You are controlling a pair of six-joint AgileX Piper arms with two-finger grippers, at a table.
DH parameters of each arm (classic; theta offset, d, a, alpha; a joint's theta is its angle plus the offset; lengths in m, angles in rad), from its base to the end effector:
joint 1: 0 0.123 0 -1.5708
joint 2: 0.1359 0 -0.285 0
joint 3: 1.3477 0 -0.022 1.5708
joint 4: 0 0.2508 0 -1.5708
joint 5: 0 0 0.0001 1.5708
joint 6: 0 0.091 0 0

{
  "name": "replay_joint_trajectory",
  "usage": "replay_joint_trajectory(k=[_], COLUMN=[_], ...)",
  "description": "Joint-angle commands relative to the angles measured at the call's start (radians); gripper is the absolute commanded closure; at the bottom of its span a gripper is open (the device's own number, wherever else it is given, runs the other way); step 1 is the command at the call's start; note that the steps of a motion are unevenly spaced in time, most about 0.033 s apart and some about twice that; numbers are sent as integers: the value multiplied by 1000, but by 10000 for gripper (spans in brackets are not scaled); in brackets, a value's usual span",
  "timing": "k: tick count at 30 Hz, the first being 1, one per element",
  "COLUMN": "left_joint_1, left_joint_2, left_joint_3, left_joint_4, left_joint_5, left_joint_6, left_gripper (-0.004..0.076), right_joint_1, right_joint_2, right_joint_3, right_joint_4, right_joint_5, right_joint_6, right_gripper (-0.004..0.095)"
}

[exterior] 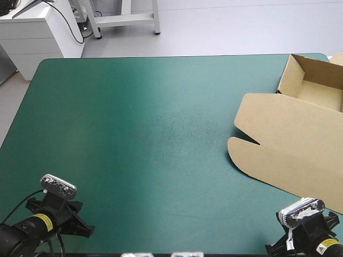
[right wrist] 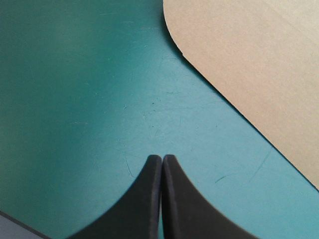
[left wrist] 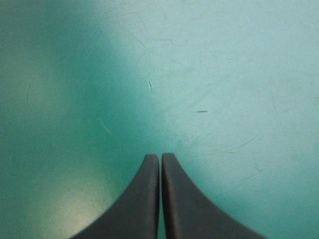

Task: Fold the box

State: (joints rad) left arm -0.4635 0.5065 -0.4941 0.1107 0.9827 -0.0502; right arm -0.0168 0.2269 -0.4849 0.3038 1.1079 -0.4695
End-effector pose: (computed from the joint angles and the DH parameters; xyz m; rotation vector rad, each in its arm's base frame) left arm 0.0719 -0.0266 0.2631 0.5432 2.4118 -0.0806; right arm 0.0270 0.0239 0.2703 -0.4910 2.2316 0.1334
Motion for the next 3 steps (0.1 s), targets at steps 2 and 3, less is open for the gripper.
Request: replay_joint_trajectory(k=[2,3], left_joint_1=[-7,-7], left_joint_2=[6,6], left_joint_3=[-26,-26], left_joint_4=[2,2], left_joint_5=[-44,-44], left_joint_6=[-8,-8], left_gripper=[731,731], right_joint_1=[0,0], right_joint_2=[12,12], right_joint_3=[-24,-24], right_joint_4=[20,20], right_joint_5=[-52,-52], right_joint_6=[-3,-3], right_gripper=[928,928])
